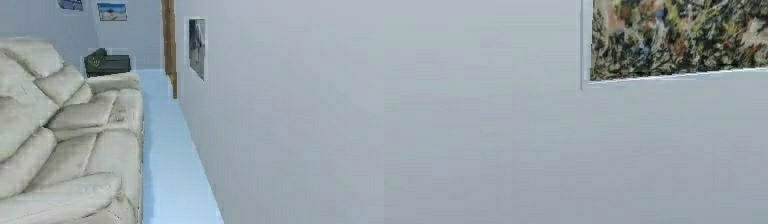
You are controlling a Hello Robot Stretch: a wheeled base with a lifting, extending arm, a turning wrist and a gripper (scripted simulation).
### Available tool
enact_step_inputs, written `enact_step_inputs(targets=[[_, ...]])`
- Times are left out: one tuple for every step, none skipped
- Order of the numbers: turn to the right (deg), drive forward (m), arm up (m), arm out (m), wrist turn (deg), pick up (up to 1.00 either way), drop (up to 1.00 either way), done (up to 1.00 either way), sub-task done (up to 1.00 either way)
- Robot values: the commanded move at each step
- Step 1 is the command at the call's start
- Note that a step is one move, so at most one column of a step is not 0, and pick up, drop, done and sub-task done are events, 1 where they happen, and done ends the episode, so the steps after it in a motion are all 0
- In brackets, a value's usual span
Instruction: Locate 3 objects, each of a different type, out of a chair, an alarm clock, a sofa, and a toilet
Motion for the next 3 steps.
enact_step_inputs(targets=[[0.0,0.6,0.0,0.0,0.0,0.0,0.0,0.0,0.0],[-9.0,0.0,0.0,0.0,0.0,0.0,0.0,0.0,0.0],[0.0,1.0,0.0,0.0,0.0,0.0,0.0,0.0,0.0]])
